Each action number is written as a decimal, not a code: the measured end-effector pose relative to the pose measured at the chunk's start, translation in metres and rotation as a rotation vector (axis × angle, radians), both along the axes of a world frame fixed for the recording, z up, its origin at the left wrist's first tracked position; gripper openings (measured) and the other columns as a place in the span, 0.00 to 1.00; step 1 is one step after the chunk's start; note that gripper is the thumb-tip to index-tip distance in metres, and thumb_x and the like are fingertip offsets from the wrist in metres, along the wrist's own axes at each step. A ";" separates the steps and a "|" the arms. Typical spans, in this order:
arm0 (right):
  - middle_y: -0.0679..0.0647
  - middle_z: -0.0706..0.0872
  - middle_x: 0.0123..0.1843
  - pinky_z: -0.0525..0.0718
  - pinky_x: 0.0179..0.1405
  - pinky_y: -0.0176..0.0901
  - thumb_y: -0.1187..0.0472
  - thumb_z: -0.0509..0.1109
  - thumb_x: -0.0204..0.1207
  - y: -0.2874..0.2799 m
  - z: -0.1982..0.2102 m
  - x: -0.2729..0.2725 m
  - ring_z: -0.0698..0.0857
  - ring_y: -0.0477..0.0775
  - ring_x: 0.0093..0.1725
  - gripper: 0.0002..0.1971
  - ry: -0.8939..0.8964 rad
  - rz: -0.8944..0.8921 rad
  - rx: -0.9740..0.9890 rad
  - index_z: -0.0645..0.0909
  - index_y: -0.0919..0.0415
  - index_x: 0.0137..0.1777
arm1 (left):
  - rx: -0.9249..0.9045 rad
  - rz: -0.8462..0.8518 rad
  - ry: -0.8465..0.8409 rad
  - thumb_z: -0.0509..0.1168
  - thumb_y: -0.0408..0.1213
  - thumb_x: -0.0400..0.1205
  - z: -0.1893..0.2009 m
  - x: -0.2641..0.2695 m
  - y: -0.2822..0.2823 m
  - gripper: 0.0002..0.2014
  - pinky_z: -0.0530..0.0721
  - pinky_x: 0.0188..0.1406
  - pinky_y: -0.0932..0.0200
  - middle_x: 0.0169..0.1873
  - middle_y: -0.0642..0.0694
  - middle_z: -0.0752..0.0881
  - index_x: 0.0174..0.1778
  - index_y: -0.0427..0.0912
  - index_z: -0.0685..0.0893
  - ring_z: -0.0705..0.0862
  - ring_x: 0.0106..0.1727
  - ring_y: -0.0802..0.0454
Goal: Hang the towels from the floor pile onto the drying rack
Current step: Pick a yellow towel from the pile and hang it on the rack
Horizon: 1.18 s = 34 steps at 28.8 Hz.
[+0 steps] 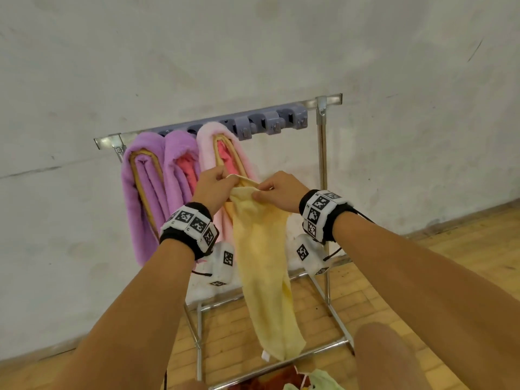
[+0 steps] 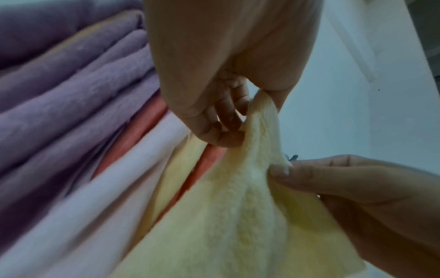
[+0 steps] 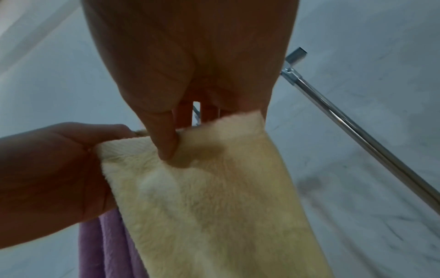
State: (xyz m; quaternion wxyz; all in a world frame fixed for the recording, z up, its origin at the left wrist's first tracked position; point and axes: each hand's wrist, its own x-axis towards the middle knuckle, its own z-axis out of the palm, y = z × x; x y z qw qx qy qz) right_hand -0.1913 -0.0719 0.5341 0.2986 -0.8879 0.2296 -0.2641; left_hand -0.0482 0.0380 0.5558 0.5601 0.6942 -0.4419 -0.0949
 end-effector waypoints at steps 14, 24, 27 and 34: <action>0.43 0.88 0.41 0.73 0.39 0.20 0.58 0.80 0.73 -0.005 -0.223 -0.023 0.82 0.34 0.38 0.09 -0.053 -0.085 0.289 0.92 0.57 0.52 | 0.080 -0.042 0.282 0.65 0.25 0.76 -0.230 -0.004 -0.003 0.08 0.78 0.37 0.52 0.30 0.41 0.78 0.41 0.41 0.76 0.77 0.34 0.48; 0.46 0.91 0.46 0.77 0.49 0.31 0.57 0.79 0.72 0.000 -0.263 -0.004 0.83 0.39 0.43 0.06 -0.018 -0.072 0.252 0.93 0.51 0.48 | 0.248 -0.160 0.312 0.63 0.24 0.76 -0.274 -0.021 -0.004 0.16 0.85 0.47 0.59 0.50 0.47 0.89 0.56 0.42 0.85 0.86 0.47 0.55; 0.42 0.89 0.43 0.72 0.46 0.23 0.59 0.76 0.74 -0.003 -0.263 -0.001 0.82 0.37 0.44 0.05 -0.012 -0.080 0.213 0.92 0.52 0.48 | 0.314 -0.240 0.277 0.69 0.29 0.76 -0.271 -0.024 -0.009 0.21 0.82 0.45 0.74 0.54 0.53 0.84 0.66 0.44 0.80 0.82 0.45 0.77; 0.39 0.84 0.38 0.72 0.39 0.30 0.57 0.76 0.75 0.000 -0.271 -0.004 0.80 0.37 0.40 0.04 0.016 -0.055 0.211 0.88 0.52 0.49 | 0.430 -0.159 -0.059 0.77 0.45 0.74 -0.284 -0.006 -0.008 0.12 0.84 0.51 0.52 0.46 0.50 0.90 0.52 0.50 0.88 0.87 0.48 0.52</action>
